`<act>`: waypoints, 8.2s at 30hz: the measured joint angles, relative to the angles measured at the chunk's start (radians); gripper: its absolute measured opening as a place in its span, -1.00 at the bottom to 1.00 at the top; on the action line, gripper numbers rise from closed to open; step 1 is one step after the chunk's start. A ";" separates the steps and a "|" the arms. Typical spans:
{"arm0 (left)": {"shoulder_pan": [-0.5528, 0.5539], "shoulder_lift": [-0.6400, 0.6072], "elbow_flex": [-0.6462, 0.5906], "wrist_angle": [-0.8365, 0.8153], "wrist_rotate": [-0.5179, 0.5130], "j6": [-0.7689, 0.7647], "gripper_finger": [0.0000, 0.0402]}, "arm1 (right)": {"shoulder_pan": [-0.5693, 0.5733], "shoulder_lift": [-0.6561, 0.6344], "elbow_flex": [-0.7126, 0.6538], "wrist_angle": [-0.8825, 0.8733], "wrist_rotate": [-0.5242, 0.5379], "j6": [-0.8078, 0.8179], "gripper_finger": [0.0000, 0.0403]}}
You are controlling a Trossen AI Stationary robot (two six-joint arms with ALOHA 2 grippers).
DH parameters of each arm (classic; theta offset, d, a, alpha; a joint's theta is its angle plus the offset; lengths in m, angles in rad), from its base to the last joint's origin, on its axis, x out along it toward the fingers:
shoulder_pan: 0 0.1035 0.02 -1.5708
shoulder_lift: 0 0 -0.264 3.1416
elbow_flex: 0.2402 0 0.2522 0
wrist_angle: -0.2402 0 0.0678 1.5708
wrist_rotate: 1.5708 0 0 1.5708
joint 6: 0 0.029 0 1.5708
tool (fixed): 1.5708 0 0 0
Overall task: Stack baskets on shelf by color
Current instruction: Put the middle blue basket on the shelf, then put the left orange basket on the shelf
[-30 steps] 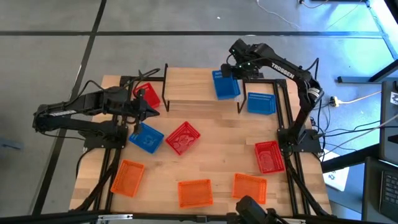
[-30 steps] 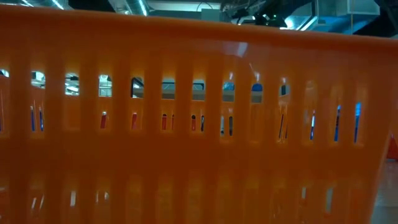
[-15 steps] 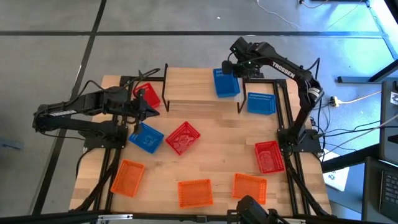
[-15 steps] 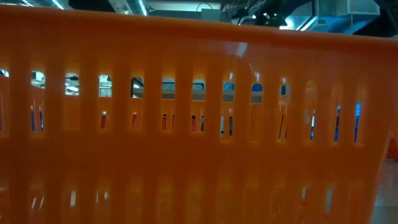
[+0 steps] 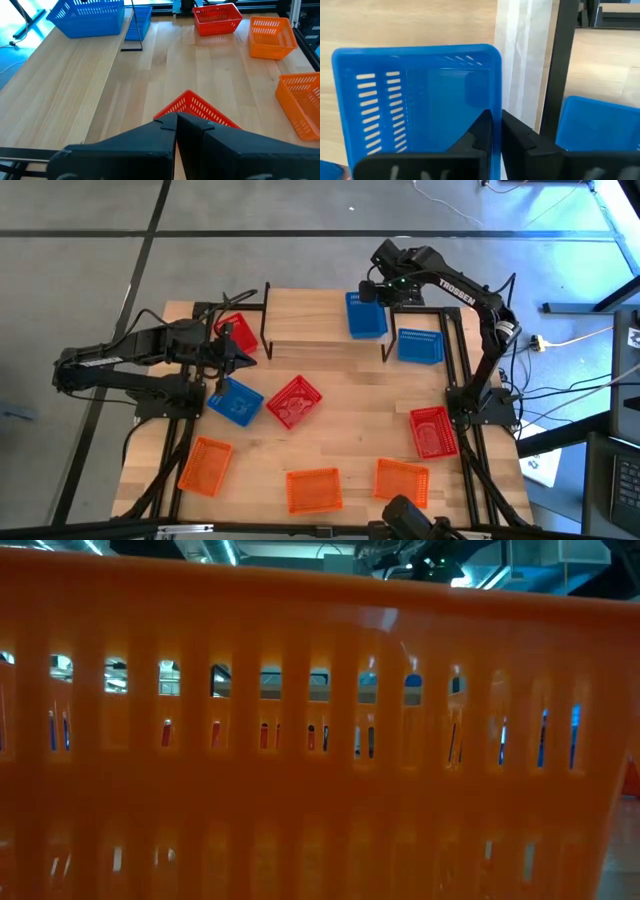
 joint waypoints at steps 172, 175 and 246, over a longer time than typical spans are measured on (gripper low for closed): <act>-0.916 0.734 -0.001 -0.122 0.108 -2.129 -0.63 | 0.624 -0.289 0.511 -0.076 -0.128 -0.815 -0.57; -0.928 0.743 -0.001 -0.102 0.067 -2.128 -0.63 | 0.624 -0.288 0.511 -0.076 -0.128 -0.815 -0.57; -0.279 0.664 0.749 -0.517 -0.027 0.249 -1.00 | 0.624 -0.060 0.511 -0.102 -0.379 -1.413 -0.57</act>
